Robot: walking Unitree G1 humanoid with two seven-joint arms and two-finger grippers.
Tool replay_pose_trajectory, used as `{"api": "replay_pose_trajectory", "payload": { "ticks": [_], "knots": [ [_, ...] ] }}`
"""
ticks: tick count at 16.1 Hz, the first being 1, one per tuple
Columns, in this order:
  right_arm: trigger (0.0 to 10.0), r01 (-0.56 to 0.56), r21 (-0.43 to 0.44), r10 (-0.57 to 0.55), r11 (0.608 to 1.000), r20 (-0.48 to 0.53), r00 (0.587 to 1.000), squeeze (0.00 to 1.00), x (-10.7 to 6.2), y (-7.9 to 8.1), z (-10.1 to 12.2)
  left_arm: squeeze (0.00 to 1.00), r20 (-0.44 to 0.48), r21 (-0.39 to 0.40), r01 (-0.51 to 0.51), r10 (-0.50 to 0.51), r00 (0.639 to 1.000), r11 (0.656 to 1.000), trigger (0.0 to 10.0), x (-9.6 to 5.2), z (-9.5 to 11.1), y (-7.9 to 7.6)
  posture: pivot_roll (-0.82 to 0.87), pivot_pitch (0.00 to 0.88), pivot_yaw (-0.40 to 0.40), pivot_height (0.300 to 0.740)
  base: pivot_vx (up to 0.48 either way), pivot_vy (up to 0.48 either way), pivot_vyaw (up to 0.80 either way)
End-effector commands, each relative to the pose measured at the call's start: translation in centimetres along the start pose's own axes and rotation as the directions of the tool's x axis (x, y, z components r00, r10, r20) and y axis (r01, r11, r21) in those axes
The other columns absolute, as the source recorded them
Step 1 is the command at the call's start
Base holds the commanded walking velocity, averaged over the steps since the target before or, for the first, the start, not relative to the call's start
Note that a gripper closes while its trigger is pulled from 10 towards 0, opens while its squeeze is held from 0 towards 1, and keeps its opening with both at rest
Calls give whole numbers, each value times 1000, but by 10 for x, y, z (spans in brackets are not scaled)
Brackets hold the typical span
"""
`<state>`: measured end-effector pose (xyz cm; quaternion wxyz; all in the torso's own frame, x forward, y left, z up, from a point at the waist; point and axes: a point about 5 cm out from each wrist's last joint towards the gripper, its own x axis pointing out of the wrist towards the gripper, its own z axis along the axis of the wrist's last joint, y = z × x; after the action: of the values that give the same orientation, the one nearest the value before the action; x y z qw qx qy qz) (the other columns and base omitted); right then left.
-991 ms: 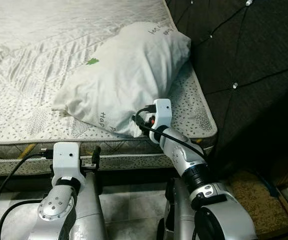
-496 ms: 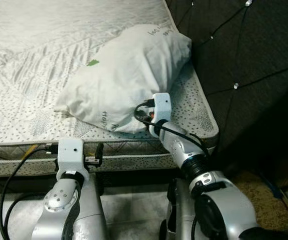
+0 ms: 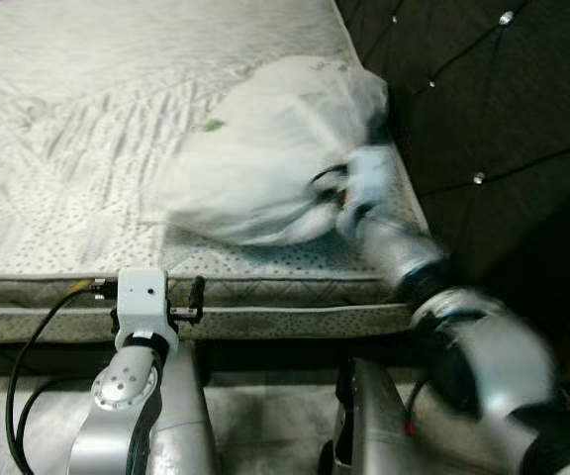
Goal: Clean up the room
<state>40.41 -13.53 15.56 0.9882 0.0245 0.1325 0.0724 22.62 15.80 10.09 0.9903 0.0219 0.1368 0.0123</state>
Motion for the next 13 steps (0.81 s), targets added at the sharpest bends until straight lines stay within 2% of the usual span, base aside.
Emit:
{"api": "replay_pose_trajectory", "payload": {
  "ticks": [1, 2, 3, 4, 5, 6, 7, 9, 10, 12, 13],
  "knots": [
    [0, 140, 13, -140, 990, 202, 969, 0, -7, -34, 57, 0, 5, 5, -4, 4, 1000, 1000, 10000, 2, 0, -2, 64, 0, -58, 542, 0, 0, 0],
    [0, 178, 22, -178, 984, 225, 958, 0, -10, -46, 66, 0, 8, 3, -1, 1, 1000, 1000, 10000, 4, 1, -4, 58, 0, -60, 542, 0, 0, 0],
    [0, 238, 14, -233, 971, 262, 937, 0, -17, -66, 78, 0, 12, 0, 0, 0, 1000, 1000, 10000, 6, 2, -5, 51, 0, -61, 542, 0, 0, 0],
    [0, 269, 11, -262, 963, 277, 925, 0, -21, -77, 83, 0, 14, -1, 0, 0, 1000, 1000, 10000, 7, 2, -5, 51, 0, -61, 542, 0, 0, 0],
    [0, 305, 9, -294, 952, 287, 912, 0, -26, -90, 84, 0, 15, -1, -1, 1, 1000, 1000, 10000, 8, 1, -5, 41, 0, -61, 542, 0, 0, 0],
    [0, 313, 3, -302, 950, 270, 914, 0, -28, -97, 76, 0, 13, 0, -3, 3, 1000, 1000, 10000, 9, -1, -4, 33, 0, -64, 542, 0, 0, 0],
    [0, 285, -18, -275, 958, 216, 937, 0, -27, -97, 52, 0, 1, 1, -11, 11, 1000, 1000, 10000, 10, -5, -4, 29, 0, -67, 542, 0, 0, 0],
    [0, 214, -33, -211, 976, 84, 974, 0, -24, -84, -5, 0, -7, 1, -9, 9, 1000, 1000, 10000, 11, -8, -7, 24, 0, -78, 542, 0, 0, 0],
    [0, 157, 45, -158, 987, 30, 987, 0, -24, -69, -37, 0, -6, 6, 1, -1, 1000, 1000, 10000, 11, -7, -8, 18, 0, -66, 542, 0, 0, 0],
    [0, 87, 64, -88, 994, 2, 996, 0, -27, -50, -61, 0, -6, 8, 1, -1, 1000, 1000, 10000, 12, -6, -6, 12, 0, -43, 542, 0, 0, 0],
    [0, 60, 68, -59, 996, -5, 998, 0, -26, -43, -65, 0, -5, 11, -1, 2, 1000, 1000, 10000, 14, -5, -3, 6, 0, -33, 542, 0, 0, 0]
  ]
}}
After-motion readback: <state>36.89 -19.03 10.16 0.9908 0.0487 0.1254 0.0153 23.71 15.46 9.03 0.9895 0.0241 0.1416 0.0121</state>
